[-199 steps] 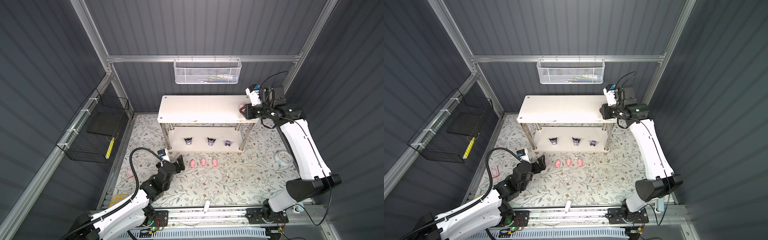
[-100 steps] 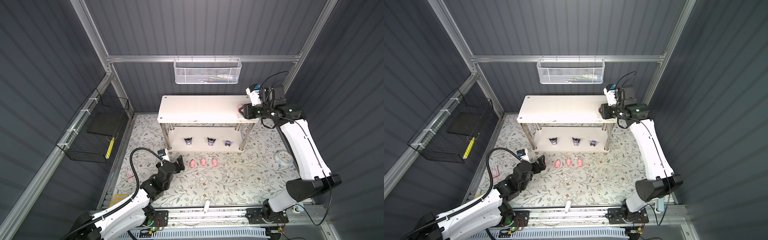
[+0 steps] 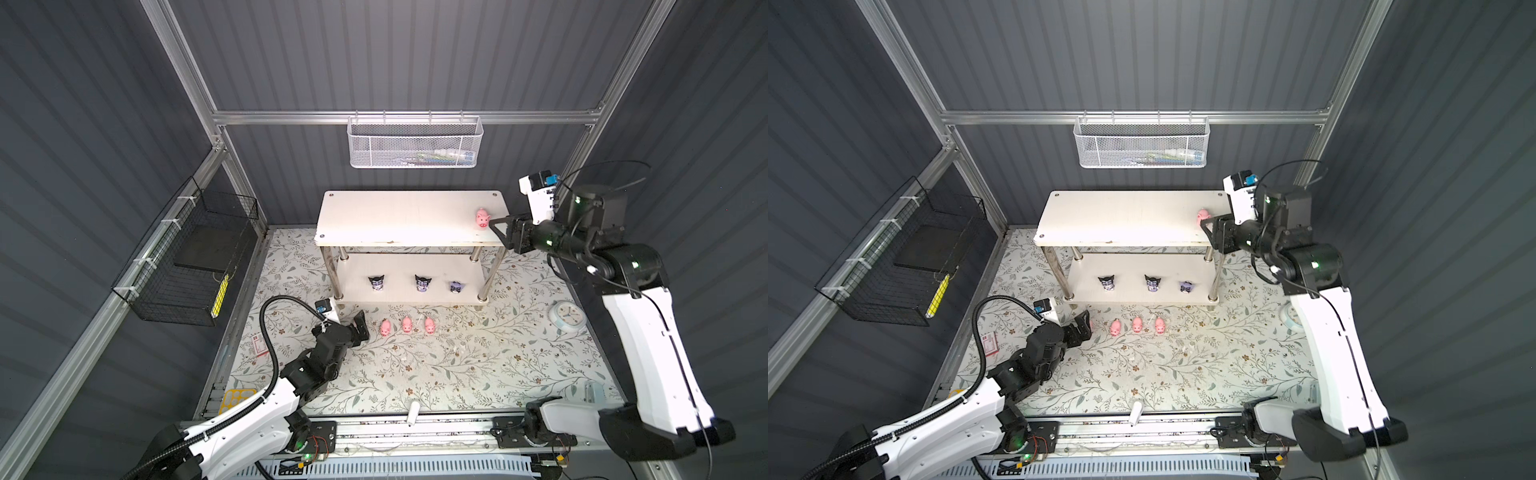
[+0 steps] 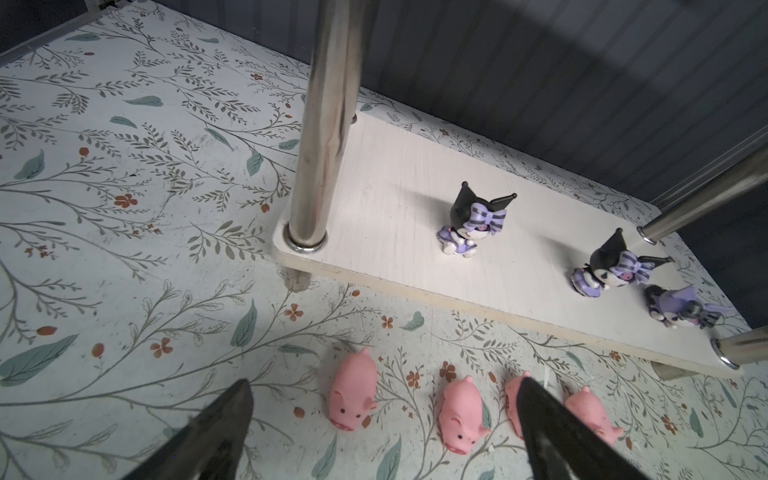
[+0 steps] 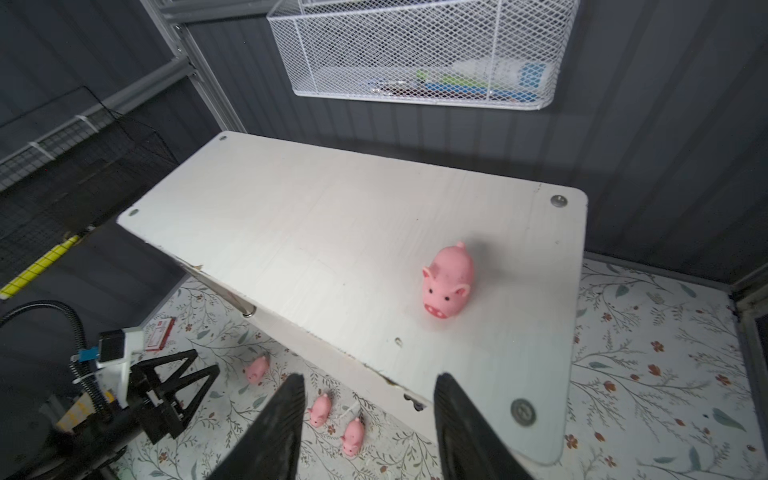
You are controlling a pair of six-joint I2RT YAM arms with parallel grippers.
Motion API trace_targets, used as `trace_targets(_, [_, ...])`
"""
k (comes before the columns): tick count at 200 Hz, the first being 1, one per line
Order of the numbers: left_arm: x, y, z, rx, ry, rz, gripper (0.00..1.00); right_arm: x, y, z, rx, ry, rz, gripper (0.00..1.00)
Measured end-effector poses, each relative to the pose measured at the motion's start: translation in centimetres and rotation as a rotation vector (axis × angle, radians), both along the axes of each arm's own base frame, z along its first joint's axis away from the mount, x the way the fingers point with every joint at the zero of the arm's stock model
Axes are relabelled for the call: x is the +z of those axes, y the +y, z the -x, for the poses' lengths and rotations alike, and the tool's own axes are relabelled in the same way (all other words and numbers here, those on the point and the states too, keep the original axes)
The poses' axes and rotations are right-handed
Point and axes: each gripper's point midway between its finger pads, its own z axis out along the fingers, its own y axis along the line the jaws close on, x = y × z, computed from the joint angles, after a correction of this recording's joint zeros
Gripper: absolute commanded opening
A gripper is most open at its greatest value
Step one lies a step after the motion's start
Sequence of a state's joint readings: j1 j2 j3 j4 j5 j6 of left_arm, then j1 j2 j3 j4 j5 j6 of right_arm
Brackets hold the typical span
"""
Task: Place and organize the plastic toys onto the shelf
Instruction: 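Withdraw the right gripper down toward the remaining pink pigs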
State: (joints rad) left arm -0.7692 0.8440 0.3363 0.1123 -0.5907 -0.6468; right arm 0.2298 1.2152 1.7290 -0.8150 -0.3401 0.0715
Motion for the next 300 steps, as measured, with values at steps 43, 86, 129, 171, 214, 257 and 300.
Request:
trace_targets(43, [-0.3, 0.3, 0.0, 0.009, 0.01, -0.012, 0.99, -3.1, 0.8, 7.5, 0.113, -0.076, -0.062, 0.54])
trace_targets(86, [-0.3, 0.7, 0.0, 0.025, 0.009, -0.022, 0.99, -10.5, 3.6, 10.4, 0.218, 0.012, -0.031, 0.54])
trace_targets(129, [-0.4, 1.0, 0.0, 0.037, 0.01, -0.031, 0.99, -24.0, 6.6, 11.3, 0.24, 0.301, 0.086, 0.55])
trace_targets(171, [-0.6, 1.4, 0.0, 0.054, 0.015, -0.047, 0.99, -29.1, 8.0, 11.4, 0.204, 0.37, 0.145, 0.63])
trace_targets(214, [-0.8, 1.6, 0.0, 0.066, 0.02, -0.059, 0.99, -32.5, 9.8, 9.5, 0.144, 0.407, 0.207, 0.73])
trace_targets(257, [-1.3, 1.7, -0.1, 0.07, 0.034, -0.072, 0.99, -37.1, 9.9, 7.1, 0.05, 0.452, 0.318, 0.77])
trace_targets(300, [-1.7, 1.7, -0.1, 0.07, 0.046, -0.084, 0.99, -38.1, 10.9, 5.0, 0.005, 0.44, 0.342, 0.76])
